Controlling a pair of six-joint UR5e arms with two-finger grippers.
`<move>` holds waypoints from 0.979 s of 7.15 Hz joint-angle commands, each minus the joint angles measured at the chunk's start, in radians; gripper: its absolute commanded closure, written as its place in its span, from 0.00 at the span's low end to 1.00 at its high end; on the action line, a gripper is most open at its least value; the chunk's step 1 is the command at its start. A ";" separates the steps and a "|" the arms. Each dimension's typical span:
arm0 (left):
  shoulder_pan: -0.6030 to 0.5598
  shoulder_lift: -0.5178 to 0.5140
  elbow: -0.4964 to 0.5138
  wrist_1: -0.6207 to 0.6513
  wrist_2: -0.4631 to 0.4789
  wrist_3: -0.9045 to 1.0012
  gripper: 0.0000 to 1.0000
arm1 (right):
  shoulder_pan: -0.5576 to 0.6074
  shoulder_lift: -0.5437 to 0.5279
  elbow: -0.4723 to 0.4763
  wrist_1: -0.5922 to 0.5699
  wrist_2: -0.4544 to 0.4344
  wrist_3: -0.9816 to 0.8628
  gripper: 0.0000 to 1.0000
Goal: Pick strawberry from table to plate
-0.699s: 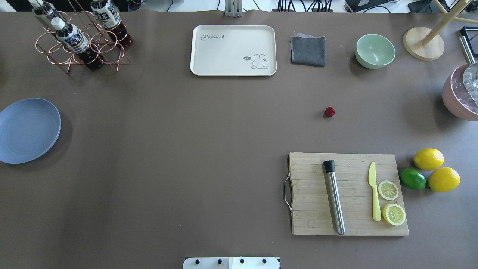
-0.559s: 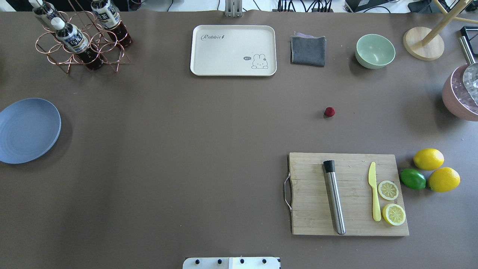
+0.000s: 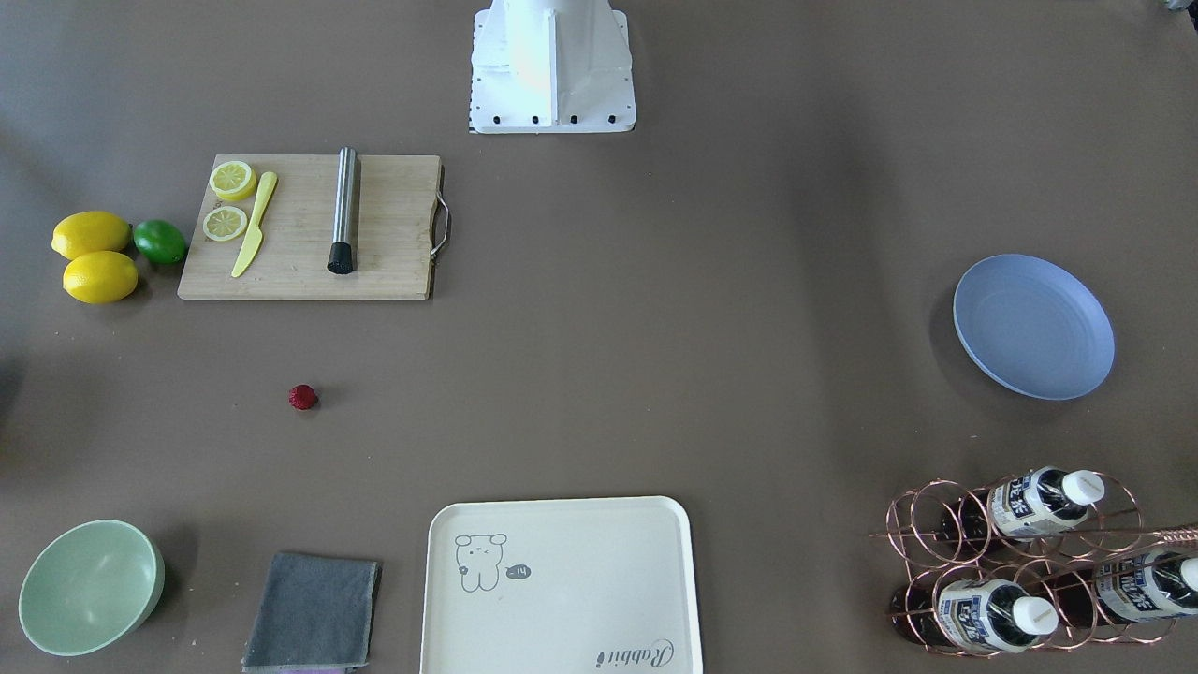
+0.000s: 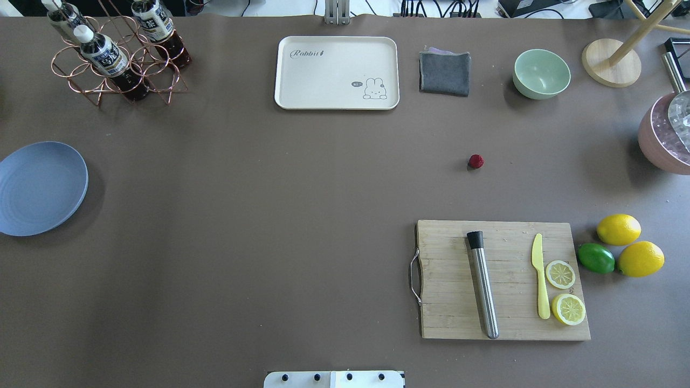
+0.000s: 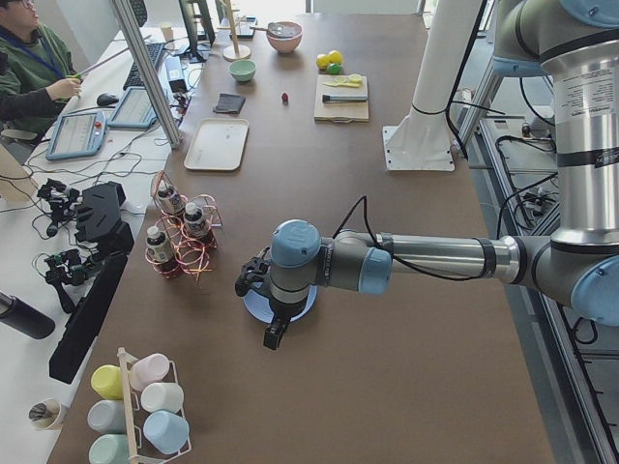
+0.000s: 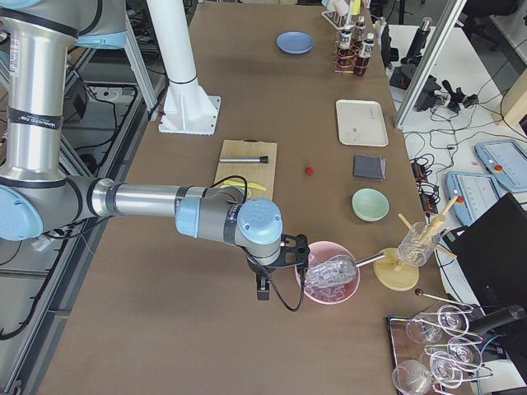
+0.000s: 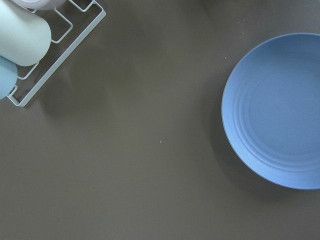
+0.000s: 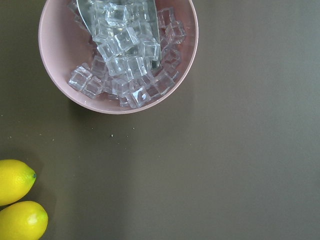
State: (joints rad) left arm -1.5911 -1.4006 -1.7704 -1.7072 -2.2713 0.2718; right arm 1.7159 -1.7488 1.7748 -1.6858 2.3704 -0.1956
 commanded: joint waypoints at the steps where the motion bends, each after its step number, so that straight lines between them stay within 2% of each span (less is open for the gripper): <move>1: -0.004 0.000 -0.003 0.000 -0.002 0.001 0.02 | -0.001 0.000 0.000 0.000 0.001 0.001 0.00; 3: -0.006 0.002 0.014 0.000 -0.083 0.000 0.02 | -0.001 0.000 0.000 0.000 0.001 0.001 0.00; 7: -0.009 0.000 -0.007 -0.009 -0.089 0.000 0.02 | 0.001 -0.003 0.003 0.000 0.001 -0.001 0.00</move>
State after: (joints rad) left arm -1.5986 -1.4001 -1.7753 -1.7115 -2.3589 0.2730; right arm 1.7152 -1.7510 1.7763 -1.6858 2.3715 -0.1951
